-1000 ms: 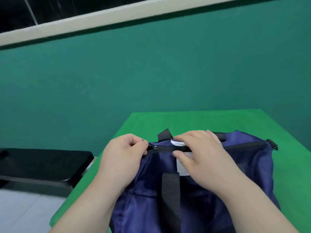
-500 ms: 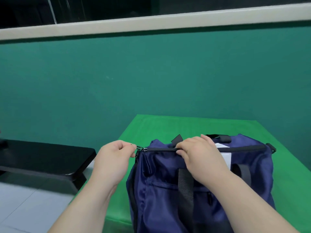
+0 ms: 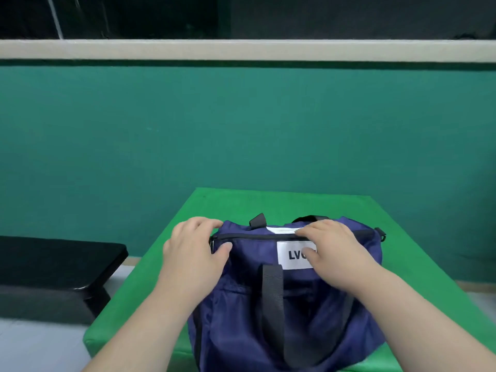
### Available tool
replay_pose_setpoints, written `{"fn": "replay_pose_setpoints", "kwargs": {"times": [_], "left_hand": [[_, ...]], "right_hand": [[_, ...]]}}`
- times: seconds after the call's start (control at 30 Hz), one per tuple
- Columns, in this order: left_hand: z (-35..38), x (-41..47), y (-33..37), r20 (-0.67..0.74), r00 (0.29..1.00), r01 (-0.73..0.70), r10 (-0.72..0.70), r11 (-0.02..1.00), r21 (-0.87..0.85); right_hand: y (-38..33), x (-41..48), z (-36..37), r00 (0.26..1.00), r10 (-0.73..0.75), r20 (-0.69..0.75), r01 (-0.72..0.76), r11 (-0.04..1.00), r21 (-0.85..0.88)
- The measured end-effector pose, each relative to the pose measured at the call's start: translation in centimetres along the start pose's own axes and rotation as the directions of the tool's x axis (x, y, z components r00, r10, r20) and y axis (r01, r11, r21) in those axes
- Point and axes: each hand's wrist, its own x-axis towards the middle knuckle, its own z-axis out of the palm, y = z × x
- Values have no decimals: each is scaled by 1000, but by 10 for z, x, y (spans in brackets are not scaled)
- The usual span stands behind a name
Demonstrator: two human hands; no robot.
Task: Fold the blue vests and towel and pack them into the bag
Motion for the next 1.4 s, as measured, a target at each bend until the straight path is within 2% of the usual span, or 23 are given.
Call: {"fn": "replay_pose_setpoints", "kwargs": {"times": [0.1, 0.23, 0.43, 0.63, 0.77, 1.03, 1.1, 1.23, 1.3, 1.4], "left_hand": [[13, 11, 3, 78, 985, -166, 153, 966, 200], [25, 30, 0, 143, 976, -205, 166, 920, 333], [45, 48, -11, 82, 980, -201, 184, 924, 326], [58, 74, -16, 8, 985, -168, 174, 939, 300], [54, 116, -6, -55, 983, -152, 175, 943, 296], [48, 191, 18, -96, 988, -93, 118, 968, 232], [59, 191, 17, -63, 994, -76, 93, 969, 234], [87, 171, 2, 73, 997, -55, 36, 956, 287], [92, 162, -1, 128, 992, -45, 11, 963, 265], [91, 153, 4, 118, 992, -53, 31, 982, 181]], "right_hand": [[41, -2, -8, 991, 123, 49, -120, 991, -62], [85, 5, -2, 953, 247, 174, -221, 963, -154], [124, 21, 19, 938, 254, 236, -196, 950, -242], [142, 40, 18, 978, 208, 17, -203, 968, -149], [145, 66, -3, 972, 213, -96, -224, 968, -112], [156, 106, -53, 951, 213, -223, -244, 962, -122], [158, 105, -51, 953, 217, -211, -245, 962, -119], [157, 95, -26, 974, 223, -44, -227, 958, -173], [154, 89, -18, 959, 284, 0, -282, 952, -117], [150, 85, -17, 954, 300, -24, -299, 954, 23]]}}
